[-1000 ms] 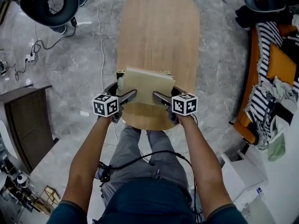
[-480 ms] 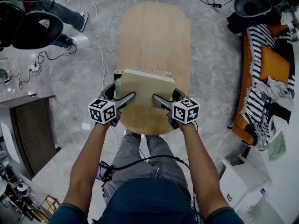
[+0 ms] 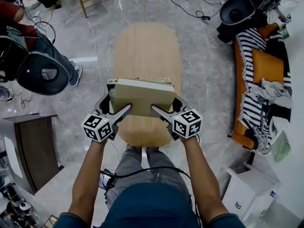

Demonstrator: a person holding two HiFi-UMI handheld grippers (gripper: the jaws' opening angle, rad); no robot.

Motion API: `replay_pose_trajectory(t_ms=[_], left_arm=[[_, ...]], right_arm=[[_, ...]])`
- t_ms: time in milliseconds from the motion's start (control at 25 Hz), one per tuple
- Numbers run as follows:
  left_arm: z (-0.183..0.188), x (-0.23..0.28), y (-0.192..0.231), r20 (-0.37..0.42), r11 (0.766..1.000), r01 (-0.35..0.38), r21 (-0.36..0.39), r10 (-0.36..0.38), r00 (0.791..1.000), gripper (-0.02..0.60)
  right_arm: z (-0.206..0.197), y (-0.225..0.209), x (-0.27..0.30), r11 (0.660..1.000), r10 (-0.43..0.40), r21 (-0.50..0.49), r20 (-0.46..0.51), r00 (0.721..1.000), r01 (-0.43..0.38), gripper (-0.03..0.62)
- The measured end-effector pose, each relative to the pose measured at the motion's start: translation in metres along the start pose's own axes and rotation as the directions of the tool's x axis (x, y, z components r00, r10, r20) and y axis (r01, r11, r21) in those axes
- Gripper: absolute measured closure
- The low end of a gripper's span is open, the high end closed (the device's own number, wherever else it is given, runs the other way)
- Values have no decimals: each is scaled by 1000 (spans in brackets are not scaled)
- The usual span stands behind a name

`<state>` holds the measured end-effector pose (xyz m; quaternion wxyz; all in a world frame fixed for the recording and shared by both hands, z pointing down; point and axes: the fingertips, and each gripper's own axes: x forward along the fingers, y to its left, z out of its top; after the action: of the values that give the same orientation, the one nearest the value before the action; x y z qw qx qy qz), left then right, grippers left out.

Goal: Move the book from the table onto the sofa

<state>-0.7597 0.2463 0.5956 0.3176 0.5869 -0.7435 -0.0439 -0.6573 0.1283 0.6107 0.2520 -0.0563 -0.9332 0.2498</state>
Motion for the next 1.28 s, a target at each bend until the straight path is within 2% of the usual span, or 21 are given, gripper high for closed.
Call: replay_pose_trajectory(t_ms=[560, 880, 1280], left_arm=[[103, -42, -94, 182, 985, 16, 172, -48, 982, 107], [142, -74, -142, 240, 970, 7, 244, -67, 969, 107], [177, -112, -197, 329, 948, 2, 319, -112, 938, 107]], right_arm=[[97, 48, -93, 984, 17, -177, 194, 981, 18, 171], [132, 80, -141, 971, 35, -237, 271, 962, 31, 171], [166, 121, -199, 938, 59, -340, 355, 933, 71, 171]])
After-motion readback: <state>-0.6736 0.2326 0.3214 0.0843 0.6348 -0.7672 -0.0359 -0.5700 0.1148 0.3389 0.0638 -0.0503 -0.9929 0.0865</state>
